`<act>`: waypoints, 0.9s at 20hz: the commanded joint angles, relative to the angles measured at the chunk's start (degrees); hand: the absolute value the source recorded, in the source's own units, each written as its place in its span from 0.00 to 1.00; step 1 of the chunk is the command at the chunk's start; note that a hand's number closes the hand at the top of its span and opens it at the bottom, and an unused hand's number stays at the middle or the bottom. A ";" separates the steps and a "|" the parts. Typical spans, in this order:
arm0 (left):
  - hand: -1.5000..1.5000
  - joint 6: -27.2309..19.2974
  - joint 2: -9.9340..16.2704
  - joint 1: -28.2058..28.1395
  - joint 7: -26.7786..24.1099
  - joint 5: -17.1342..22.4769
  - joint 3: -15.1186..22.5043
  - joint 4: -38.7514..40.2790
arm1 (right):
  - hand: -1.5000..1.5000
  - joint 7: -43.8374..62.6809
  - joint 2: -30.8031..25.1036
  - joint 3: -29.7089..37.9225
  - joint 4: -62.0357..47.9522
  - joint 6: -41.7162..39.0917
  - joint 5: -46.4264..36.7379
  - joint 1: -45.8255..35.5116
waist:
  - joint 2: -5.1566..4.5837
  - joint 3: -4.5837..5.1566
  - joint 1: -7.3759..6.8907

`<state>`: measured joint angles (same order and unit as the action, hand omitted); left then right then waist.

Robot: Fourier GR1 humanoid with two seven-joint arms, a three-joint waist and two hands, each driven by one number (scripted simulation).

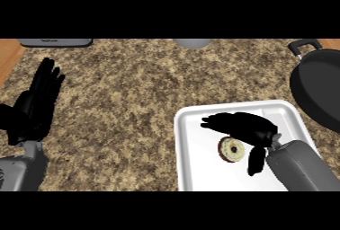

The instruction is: Pick the cupcake from the tray and place it in the pot

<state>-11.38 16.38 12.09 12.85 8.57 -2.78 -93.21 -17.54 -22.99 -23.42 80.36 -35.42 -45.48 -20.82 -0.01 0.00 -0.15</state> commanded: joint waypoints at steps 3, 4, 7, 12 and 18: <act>0.50 1.50 -1.31 -0.45 -2.65 -1.01 -0.68 2.20 | 1.00 -5.61 1.04 -3.30 0.42 3.09 -5.26 1.56 | -0.01 0.00 0.05; 0.50 0.85 -0.51 -2.84 1.48 -1.09 0.07 -3.99 | 1.00 -8.99 -1.48 -2.49 -3.69 1.21 -5.35 -3.25 | 0.01 -0.03 -0.65; 0.50 1.14 -1.32 -2.63 1.53 -1.36 -0.79 -4.11 | 1.00 -12.00 0.66 -2.39 -4.05 5.90 -7.87 -0.33 | 0.03 -0.01 -0.14; 0.50 -1.15 -4.91 0.08 -0.84 -4.73 0.39 0.34 | 1.00 -14.74 0.45 -0.62 -2.63 5.78 -9.48 2.54 | 0.04 0.00 0.28; 0.50 2.97 -1.70 -5.28 -3.14 -1.30 -3.68 0.69 | 1.00 2.36 1.17 3.53 11.74 5.64 -8.61 18.59 | 0.75 0.15 2.85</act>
<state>-9.32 14.62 10.20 12.08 7.01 -5.65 -93.26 -22.57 -21.71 -22.21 84.90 -29.02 -54.85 -11.15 0.50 0.13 1.10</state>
